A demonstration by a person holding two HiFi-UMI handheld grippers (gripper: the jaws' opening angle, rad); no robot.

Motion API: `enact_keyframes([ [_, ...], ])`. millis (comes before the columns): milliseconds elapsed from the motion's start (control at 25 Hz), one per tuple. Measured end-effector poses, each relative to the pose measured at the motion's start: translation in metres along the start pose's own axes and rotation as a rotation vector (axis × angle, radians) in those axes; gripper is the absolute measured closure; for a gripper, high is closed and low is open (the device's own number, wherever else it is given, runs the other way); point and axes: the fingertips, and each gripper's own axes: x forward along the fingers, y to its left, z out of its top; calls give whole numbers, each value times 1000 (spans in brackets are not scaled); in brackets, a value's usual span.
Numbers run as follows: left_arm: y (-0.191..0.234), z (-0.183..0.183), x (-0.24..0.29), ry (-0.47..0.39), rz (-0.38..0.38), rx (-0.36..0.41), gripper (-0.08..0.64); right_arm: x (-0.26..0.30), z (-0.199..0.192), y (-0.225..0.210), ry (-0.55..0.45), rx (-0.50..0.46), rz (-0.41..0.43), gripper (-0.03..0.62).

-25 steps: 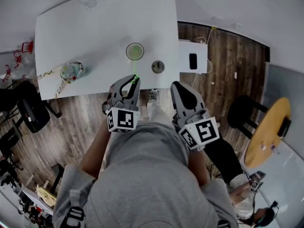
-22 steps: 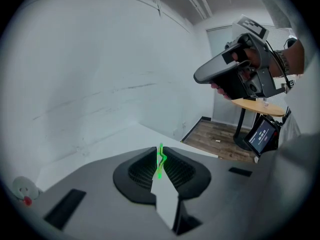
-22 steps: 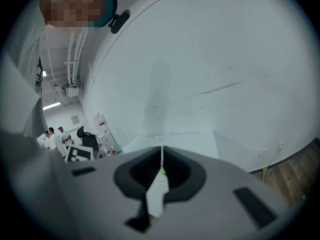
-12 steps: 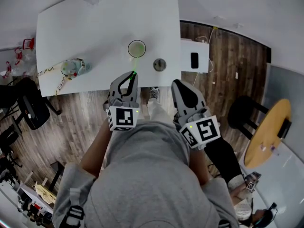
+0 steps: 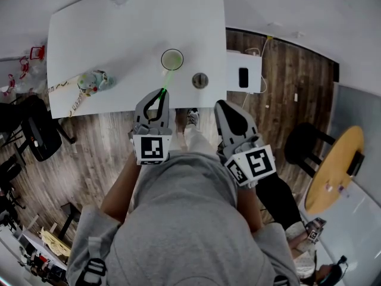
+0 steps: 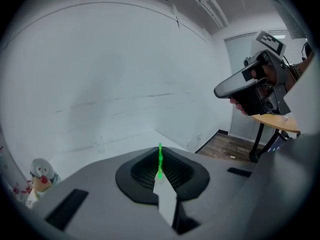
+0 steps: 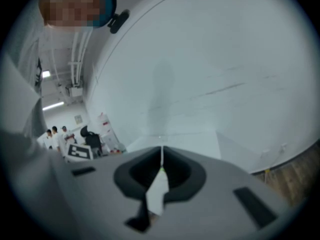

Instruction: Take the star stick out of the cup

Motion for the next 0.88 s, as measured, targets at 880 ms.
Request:
enact_keyframes([
  [880,9,26,-45,-115,115,-66,514,-26,-4,20,-24,-52,76,556],
])
